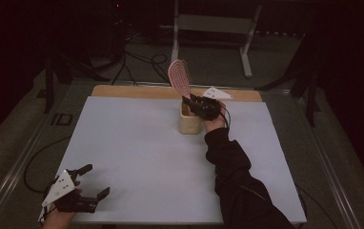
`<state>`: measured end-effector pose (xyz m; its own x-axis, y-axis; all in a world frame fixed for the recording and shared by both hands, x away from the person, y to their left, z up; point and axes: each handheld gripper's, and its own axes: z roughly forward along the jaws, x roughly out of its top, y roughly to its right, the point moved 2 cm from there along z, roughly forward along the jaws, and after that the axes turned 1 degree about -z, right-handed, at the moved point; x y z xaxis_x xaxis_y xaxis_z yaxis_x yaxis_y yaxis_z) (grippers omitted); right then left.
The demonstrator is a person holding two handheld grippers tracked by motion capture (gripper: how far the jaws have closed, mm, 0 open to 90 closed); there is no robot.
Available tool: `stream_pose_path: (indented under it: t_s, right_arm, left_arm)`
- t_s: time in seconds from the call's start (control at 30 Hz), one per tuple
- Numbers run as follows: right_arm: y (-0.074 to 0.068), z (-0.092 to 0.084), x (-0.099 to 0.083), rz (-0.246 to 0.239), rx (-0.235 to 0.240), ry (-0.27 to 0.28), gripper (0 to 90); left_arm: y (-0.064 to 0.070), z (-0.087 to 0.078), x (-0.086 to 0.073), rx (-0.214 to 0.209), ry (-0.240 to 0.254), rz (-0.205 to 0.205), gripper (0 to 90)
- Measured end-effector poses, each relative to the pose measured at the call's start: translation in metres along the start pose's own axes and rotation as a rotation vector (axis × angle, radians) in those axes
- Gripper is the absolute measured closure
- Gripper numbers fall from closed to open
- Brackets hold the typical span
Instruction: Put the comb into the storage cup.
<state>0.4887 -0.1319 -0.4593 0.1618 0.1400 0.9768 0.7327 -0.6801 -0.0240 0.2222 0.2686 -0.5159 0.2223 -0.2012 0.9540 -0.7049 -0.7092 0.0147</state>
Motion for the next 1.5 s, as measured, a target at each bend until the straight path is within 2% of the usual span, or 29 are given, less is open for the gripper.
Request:
stream_pose_path:
  t_s: [0.03, 0.17, 0.23, 0.37, 0.53, 0.57, 0.6, 0.67, 0.7, 0.83, 0.87, 0.93, 1.2, 1.4, 1.5]
  right_arm:
    - [0.0, 0.0, -0.001, 0.0, 0.017, 0.001, 69.9]
    - [0.0, -0.003, -0.004, -0.038, -0.013, -0.007, 69.9]
    - [0.0, -0.004, -0.006, -0.054, -0.01, -0.005, 69.7]
    - [0.001, -0.007, -0.01, -0.055, 0.008, -0.007, 69.5]
    - [0.0, -0.008, -0.012, -0.058, 0.009, -0.024, 68.7]
    - [0.0, -0.008, -0.013, -0.063, 0.009, -0.038, 60.0]
    - [-0.001, -0.007, -0.012, -0.067, -0.001, -0.061, 55.6]
    - [-0.004, -0.006, -0.014, -0.108, -0.004, -0.081, 40.7]
    - [-0.005, -0.007, -0.014, -0.113, -0.005, -0.088, 34.2]
    - [-0.007, -0.01, -0.012, -0.106, 0.047, -0.095, 11.4]
    - [-0.007, -0.01, -0.012, -0.11, 0.057, -0.098, 11.1]
    - [-0.006, -0.011, -0.011, -0.104, 0.046, -0.102, 11.2]
    - [-0.004, -0.017, -0.007, -0.091, 0.05, -0.104, 11.2]
    - [-0.003, -0.022, -0.001, -0.089, 0.08, -0.112, 11.2]
    - [-0.004, -0.024, 0.001, -0.076, 0.111, -0.127, 11.2]
  left_arm:
    - [0.0, 0.0, 0.0, -0.001, 0.0, 0.0, 0.0]
    - [0.0, 0.0, 0.0, 0.0, -0.001, -0.002, 0.0]
    - [0.0, 0.0, 0.0, -0.001, -0.003, -0.001, 0.0]
    - [0.0, 0.001, 0.0, -0.002, -0.005, 0.0, 0.0]
    - [0.0, 0.001, -0.001, 0.0, -0.007, 0.0, 0.0]
    - [0.0, 0.002, -0.001, 0.0, -0.007, 0.0, 0.0]
    - [0.0, 0.002, -0.001, 0.0, -0.008, 0.0, 0.0]
    - [0.0, 0.002, -0.001, 0.001, -0.007, 0.0, 0.0]
    - [0.0, 0.002, -0.001, 0.001, -0.007, 0.0, 0.0]
    - [0.0, 0.002, -0.001, 0.002, -0.01, 0.001, 0.0]
    - [0.0, 0.002, -0.001, 0.002, -0.01, 0.002, 0.0]
    - [0.0, 0.002, -0.001, 0.002, -0.007, 0.002, 0.0]
    - [0.0, 0.001, 0.0, 0.003, -0.008, 0.003, 0.0]
    - [0.0, 0.001, 0.0, 0.004, -0.009, 0.003, 0.0]
    - [0.0, 0.001, 0.0, 0.005, -0.009, 0.002, 0.0]
